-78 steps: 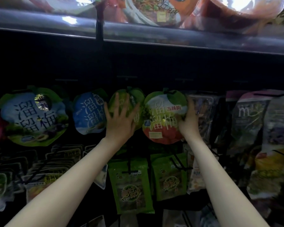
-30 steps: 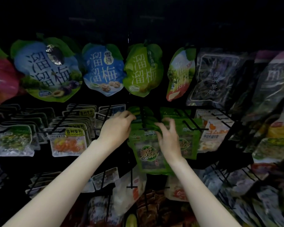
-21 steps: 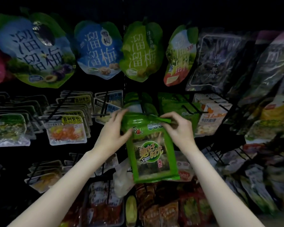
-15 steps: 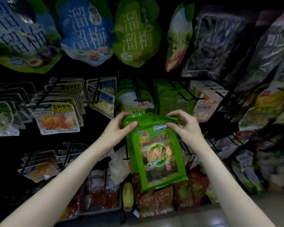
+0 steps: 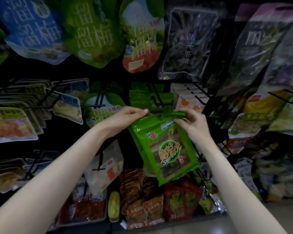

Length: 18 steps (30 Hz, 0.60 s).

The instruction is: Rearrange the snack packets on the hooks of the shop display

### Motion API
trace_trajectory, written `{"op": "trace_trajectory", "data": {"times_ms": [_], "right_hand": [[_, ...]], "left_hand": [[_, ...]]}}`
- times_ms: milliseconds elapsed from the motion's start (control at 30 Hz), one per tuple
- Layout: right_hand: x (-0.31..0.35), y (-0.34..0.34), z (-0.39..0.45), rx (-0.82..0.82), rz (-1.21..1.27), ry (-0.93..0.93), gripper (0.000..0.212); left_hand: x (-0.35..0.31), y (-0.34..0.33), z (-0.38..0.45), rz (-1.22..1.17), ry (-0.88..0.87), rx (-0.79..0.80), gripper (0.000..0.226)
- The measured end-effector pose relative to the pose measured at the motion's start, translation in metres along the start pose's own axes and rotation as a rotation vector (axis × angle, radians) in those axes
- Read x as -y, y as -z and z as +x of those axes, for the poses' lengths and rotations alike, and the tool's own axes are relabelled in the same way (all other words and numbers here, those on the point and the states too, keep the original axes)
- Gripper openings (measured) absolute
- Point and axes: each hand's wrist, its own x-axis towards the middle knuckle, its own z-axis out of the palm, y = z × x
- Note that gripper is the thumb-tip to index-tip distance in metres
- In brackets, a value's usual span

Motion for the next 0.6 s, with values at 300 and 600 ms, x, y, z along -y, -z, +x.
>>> {"op": "trace_trajectory", "data": {"times_ms": [300, 600], "right_hand": [[-0.008, 0.009, 0.036, 0.091, 0.061, 0.045, 0.042], [-0.01, 0.01, 0.041, 0.12, -0.004, 0.053, 0.041]], "left_hand": [[-0.018, -0.005, 0.023, 0.195, -0.092, -0.138, 0.008], [-0.023, -0.019, 0.034, 0.457, -0.208, -0.479, 0.004]]}}
